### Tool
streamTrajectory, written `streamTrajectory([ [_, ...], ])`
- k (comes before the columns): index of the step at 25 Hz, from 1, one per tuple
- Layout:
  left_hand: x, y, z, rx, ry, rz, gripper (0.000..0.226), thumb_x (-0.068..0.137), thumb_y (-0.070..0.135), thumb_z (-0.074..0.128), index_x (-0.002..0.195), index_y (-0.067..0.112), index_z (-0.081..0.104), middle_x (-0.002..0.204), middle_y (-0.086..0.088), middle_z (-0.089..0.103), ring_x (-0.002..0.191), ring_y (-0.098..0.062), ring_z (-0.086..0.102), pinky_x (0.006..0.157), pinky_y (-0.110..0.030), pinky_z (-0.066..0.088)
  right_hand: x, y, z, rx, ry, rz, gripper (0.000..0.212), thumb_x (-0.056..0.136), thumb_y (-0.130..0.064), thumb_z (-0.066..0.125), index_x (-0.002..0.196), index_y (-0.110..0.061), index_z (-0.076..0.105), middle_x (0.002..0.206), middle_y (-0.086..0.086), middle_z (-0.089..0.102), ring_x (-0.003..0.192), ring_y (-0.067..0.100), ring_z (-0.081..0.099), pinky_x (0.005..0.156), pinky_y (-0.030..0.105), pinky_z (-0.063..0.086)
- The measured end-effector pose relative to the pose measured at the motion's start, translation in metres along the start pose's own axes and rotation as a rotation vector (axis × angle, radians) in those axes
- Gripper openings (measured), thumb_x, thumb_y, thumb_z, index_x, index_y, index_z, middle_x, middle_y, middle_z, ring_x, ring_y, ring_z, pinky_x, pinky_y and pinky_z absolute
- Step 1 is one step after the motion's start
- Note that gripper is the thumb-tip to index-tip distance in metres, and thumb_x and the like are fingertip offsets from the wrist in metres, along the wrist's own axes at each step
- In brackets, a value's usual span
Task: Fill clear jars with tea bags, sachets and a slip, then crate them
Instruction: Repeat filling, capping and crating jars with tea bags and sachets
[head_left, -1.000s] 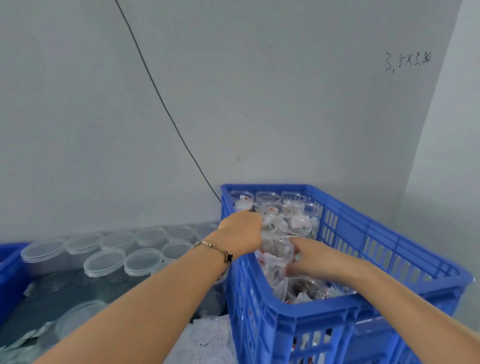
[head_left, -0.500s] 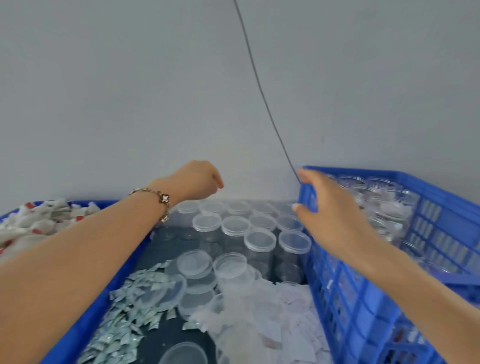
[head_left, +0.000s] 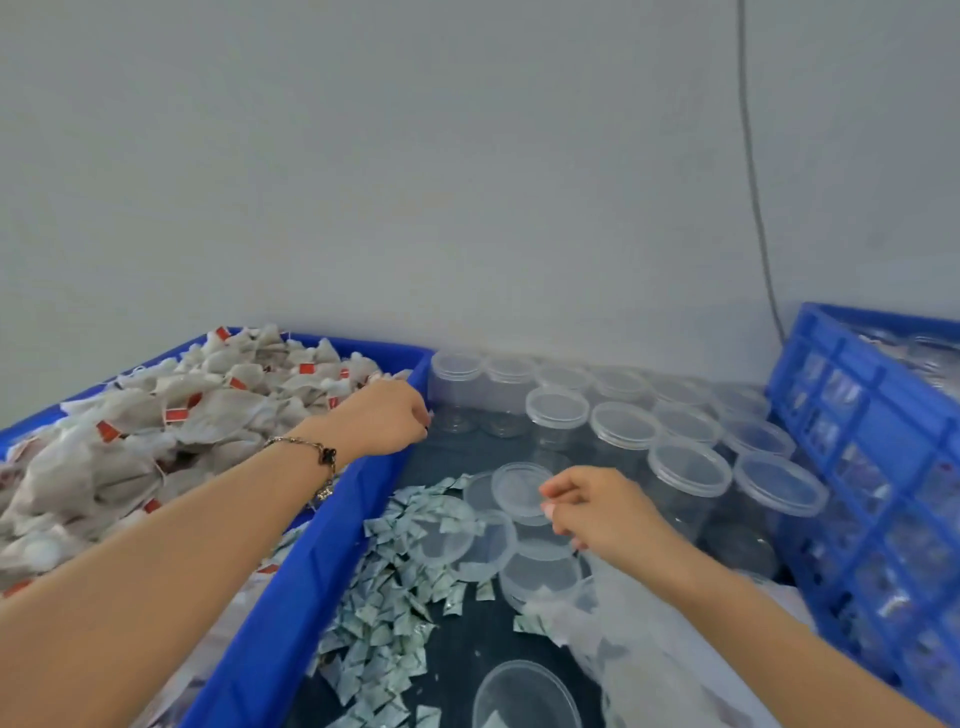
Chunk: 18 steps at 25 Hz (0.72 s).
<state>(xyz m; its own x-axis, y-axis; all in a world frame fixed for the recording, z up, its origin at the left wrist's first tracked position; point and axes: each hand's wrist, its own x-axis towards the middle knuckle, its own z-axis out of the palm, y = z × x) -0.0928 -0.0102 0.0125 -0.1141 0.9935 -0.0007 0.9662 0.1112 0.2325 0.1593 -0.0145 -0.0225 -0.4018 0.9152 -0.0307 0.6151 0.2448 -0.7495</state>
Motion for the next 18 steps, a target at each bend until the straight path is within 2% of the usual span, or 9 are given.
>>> streamTrajectory([
  [3, 0.032, -0.019, 0.004, 0.022, -0.008, -0.040, 0.014, 0.092, 0.018, 0.056, 0.081, 0.011, 0.049, 0.090, -0.006, 0.048, 0.086, -0.018, 0.045, 0.081, -0.033, 0.040, 0.024, 0.010, 0.028, 0.038, -0.065, 0.003, 0.022, 0.087, -0.012, 0.059, 0.084, -0.034, 0.059, 0.083, -0.012, 0.065, 0.078, 0.005, 0.063, 0.071, 0.020, 0.052],
  [6, 0.076, -0.020, 0.005, 0.044, 0.024, -0.070, 0.016, 0.090, 0.027, 0.060, 0.088, 0.015, 0.050, 0.094, -0.006, 0.047, 0.088, -0.020, 0.043, 0.077, -0.030, 0.034, 0.046, 0.021, 0.037, 0.087, -0.047, 0.019, 0.025, 0.089, -0.011, 0.059, 0.080, -0.035, 0.059, 0.087, -0.011, 0.066, 0.083, 0.005, 0.064, 0.071, 0.019, 0.051],
  [8, 0.110, -0.019, 0.013, 0.072, 0.029, -0.093, 0.030, 0.087, 0.035, 0.063, 0.105, 0.011, 0.059, 0.108, -0.011, 0.054, 0.101, -0.024, 0.047, 0.082, -0.030, 0.036, 0.063, 0.028, 0.037, 0.123, -0.020, 0.036, 0.025, 0.087, -0.009, 0.060, 0.078, -0.032, 0.061, 0.086, -0.008, 0.067, 0.086, 0.012, 0.065, 0.072, 0.021, 0.051],
  [10, 0.139, -0.018, 0.024, 0.105, 0.014, -0.110, 0.058, 0.085, 0.041, 0.065, 0.130, 0.008, 0.050, 0.130, -0.014, 0.047, 0.123, -0.028, 0.039, 0.098, -0.034, 0.036, 0.079, 0.034, 0.038, 0.177, -0.012, 0.063, 0.025, 0.084, -0.005, 0.063, 0.073, -0.028, 0.064, 0.082, -0.004, 0.069, 0.085, 0.017, 0.067, 0.074, 0.026, 0.052],
  [12, 0.164, -0.012, 0.035, 0.071, 0.077, -0.084, 0.062, 0.085, 0.039, 0.065, 0.135, 0.008, 0.046, 0.138, -0.013, 0.044, 0.131, -0.028, 0.035, 0.107, -0.035, 0.033, 0.090, 0.040, 0.041, 0.211, -0.021, 0.074, 0.026, 0.082, -0.004, 0.065, 0.069, -0.027, 0.066, 0.078, -0.002, 0.070, 0.082, 0.018, 0.068, 0.078, 0.031, 0.054],
  [13, 0.173, -0.005, 0.039, 0.002, 0.137, -0.043, 0.051, 0.086, 0.034, 0.063, 0.129, 0.011, 0.052, 0.134, -0.010, 0.049, 0.128, -0.026, 0.040, 0.103, -0.034, 0.036, 0.094, 0.043, 0.043, 0.212, -0.025, 0.076, 0.026, 0.081, -0.005, 0.065, 0.068, -0.028, 0.066, 0.078, -0.002, 0.071, 0.081, 0.016, 0.068, 0.080, 0.031, 0.055],
  [15, 0.183, 0.016, 0.048, -0.202, 0.224, 0.016, 0.015, 0.086, 0.028, 0.059, 0.096, 0.019, 0.065, 0.105, -0.001, 0.066, 0.103, -0.021, 0.057, 0.083, -0.030, 0.046, 0.098, 0.050, 0.045, 0.200, -0.031, 0.091, 0.027, 0.082, -0.007, 0.064, 0.069, -0.030, 0.065, 0.081, -0.005, 0.071, 0.082, 0.012, 0.068, 0.082, 0.029, 0.054],
  [16, 0.184, 0.030, 0.053, -0.291, 0.193, 0.031, 0.015, 0.086, 0.032, 0.059, 0.082, 0.019, 0.063, 0.087, 0.002, 0.068, 0.088, -0.020, 0.062, 0.073, -0.029, 0.048, 0.098, 0.052, 0.045, 0.194, -0.038, 0.093, 0.027, 0.083, -0.008, 0.063, 0.070, -0.031, 0.065, 0.082, -0.006, 0.071, 0.082, 0.011, 0.068, 0.082, 0.027, 0.054],
  [18, 0.180, 0.059, 0.063, -0.434, 0.003, 0.043, 0.039, 0.089, 0.049, 0.055, 0.073, 0.014, 0.059, 0.067, 0.000, 0.065, 0.064, -0.020, 0.063, 0.065, -0.028, 0.053, 0.096, 0.054, 0.045, 0.182, -0.055, 0.085, 0.027, 0.084, -0.009, 0.062, 0.074, -0.033, 0.064, 0.082, -0.008, 0.069, 0.083, 0.009, 0.067, 0.081, 0.024, 0.054],
])
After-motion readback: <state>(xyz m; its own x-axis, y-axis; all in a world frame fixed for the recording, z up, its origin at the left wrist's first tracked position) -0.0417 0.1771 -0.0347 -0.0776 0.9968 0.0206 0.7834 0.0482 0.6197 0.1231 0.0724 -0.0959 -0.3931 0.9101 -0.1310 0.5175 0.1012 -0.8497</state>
